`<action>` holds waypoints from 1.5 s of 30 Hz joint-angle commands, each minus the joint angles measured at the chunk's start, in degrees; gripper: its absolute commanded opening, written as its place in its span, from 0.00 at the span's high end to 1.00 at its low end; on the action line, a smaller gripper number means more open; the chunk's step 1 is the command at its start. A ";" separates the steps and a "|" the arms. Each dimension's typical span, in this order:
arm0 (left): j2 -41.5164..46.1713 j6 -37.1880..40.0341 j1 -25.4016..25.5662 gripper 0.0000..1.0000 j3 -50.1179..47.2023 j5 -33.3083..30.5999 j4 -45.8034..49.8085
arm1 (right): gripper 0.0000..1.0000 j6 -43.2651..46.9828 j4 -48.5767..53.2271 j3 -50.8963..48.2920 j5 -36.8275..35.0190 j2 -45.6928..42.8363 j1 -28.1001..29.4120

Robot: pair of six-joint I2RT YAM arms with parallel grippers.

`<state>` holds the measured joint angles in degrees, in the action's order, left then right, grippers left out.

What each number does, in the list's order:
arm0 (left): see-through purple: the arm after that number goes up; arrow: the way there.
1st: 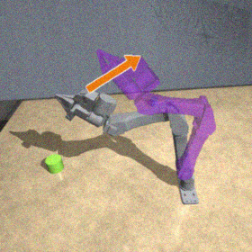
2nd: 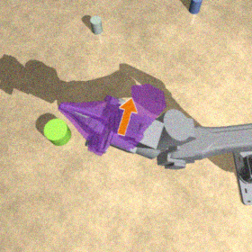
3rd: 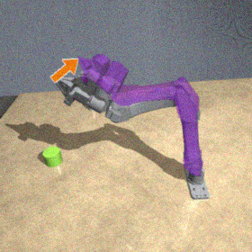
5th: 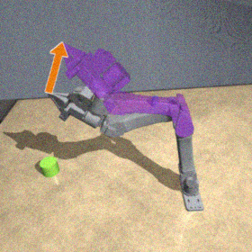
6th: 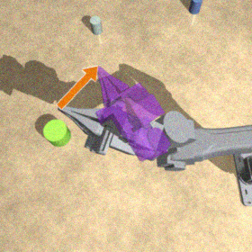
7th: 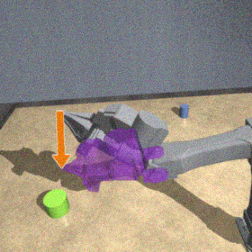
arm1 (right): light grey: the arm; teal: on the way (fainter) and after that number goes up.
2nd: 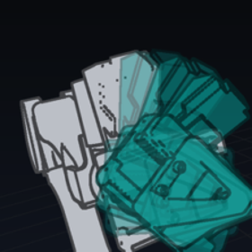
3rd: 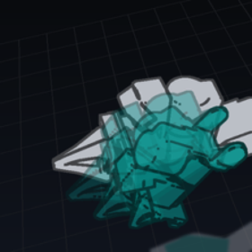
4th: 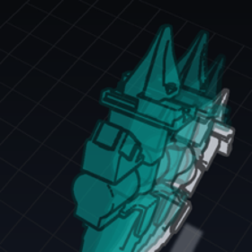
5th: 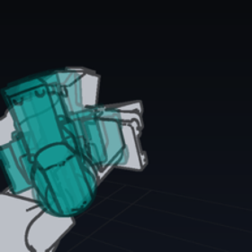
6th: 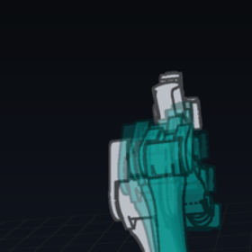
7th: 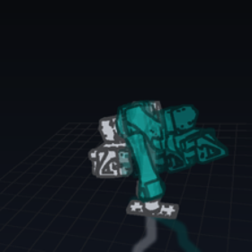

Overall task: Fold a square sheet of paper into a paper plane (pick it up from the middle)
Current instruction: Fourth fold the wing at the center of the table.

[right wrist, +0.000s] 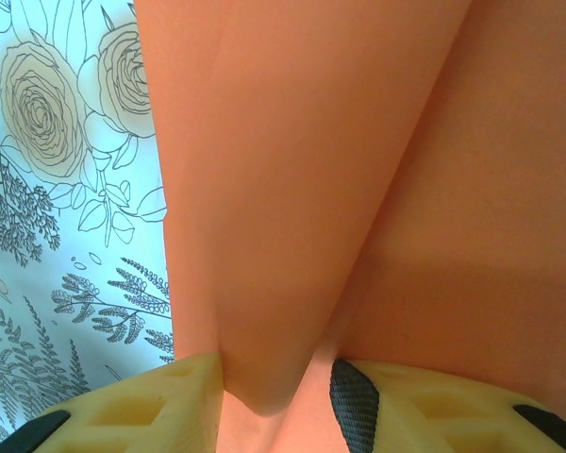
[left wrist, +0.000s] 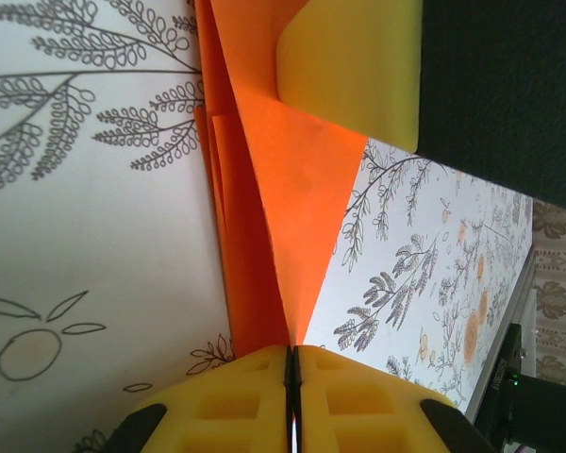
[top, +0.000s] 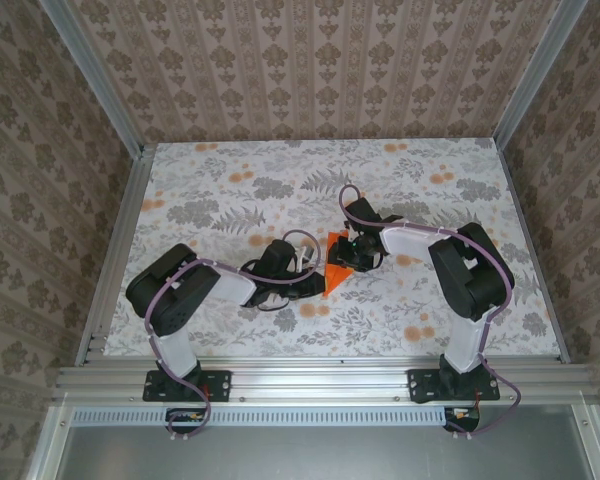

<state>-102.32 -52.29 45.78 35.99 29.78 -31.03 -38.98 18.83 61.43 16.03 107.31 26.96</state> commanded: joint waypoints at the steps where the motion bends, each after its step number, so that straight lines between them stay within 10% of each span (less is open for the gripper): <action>1: -1.10 0.17 1.02 0.89 -0.22 1.68 3.94 | 0.57 -0.09 5.76 -4.10 -8.90 8.97 0.20; 45: 8.03 -1.89 -1.84 0.83 -2.44 -1.94 2.09 | 0.58 -6.85 14.13 0.28 -17.09 15.73 2.76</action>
<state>-93.08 -53.17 43.51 31.94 27.05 -26.87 -44.10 28.05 68.58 7.79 111.11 30.22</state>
